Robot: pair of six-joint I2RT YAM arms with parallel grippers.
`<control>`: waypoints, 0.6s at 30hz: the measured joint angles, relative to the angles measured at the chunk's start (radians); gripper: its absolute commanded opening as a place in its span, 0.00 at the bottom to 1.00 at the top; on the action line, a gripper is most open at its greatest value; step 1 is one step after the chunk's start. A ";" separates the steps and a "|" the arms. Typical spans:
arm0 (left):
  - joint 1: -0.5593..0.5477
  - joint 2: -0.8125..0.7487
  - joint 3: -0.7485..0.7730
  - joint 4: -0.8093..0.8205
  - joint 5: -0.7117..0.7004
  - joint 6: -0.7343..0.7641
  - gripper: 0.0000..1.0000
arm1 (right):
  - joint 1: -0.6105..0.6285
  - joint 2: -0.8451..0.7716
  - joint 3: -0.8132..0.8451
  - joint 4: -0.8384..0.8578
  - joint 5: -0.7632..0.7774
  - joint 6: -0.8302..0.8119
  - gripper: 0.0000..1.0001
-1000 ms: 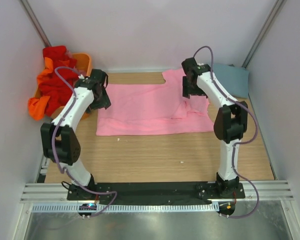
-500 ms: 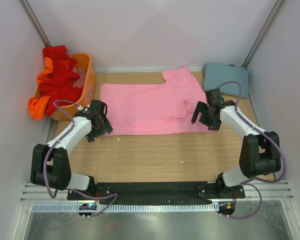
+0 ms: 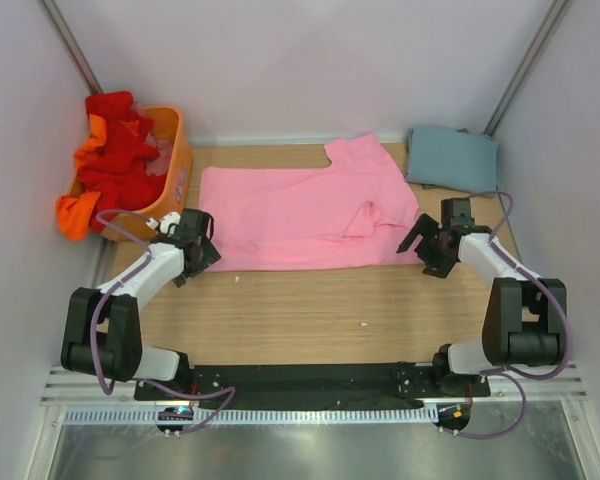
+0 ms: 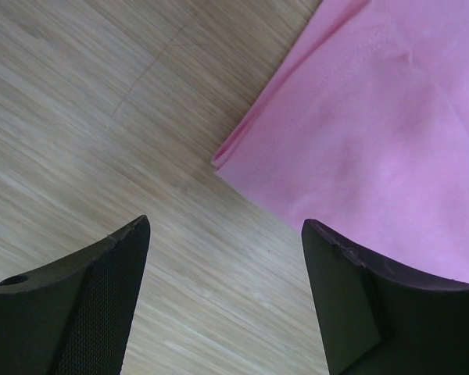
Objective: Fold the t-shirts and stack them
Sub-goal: Fold the tshirt
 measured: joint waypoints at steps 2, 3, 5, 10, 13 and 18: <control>0.000 0.001 -0.003 0.011 -0.018 -0.010 0.79 | -0.020 0.001 -0.014 0.018 -0.001 0.006 0.91; 0.000 0.003 -0.003 0.024 -0.029 -0.014 0.79 | -0.029 0.001 -0.021 0.027 0.000 0.010 0.91; 0.001 0.013 -0.003 0.044 -0.042 -0.018 0.77 | -0.046 0.004 -0.042 0.058 -0.001 0.018 0.90; 0.006 0.078 -0.003 0.084 -0.070 -0.024 0.67 | -0.074 0.030 -0.081 0.136 -0.007 0.043 0.77; 0.007 0.116 -0.003 0.102 -0.076 -0.029 0.53 | -0.080 0.041 -0.089 0.182 -0.014 0.055 0.67; 0.007 0.147 -0.003 0.135 -0.079 -0.044 0.00 | -0.085 0.052 -0.124 0.260 -0.020 0.063 0.32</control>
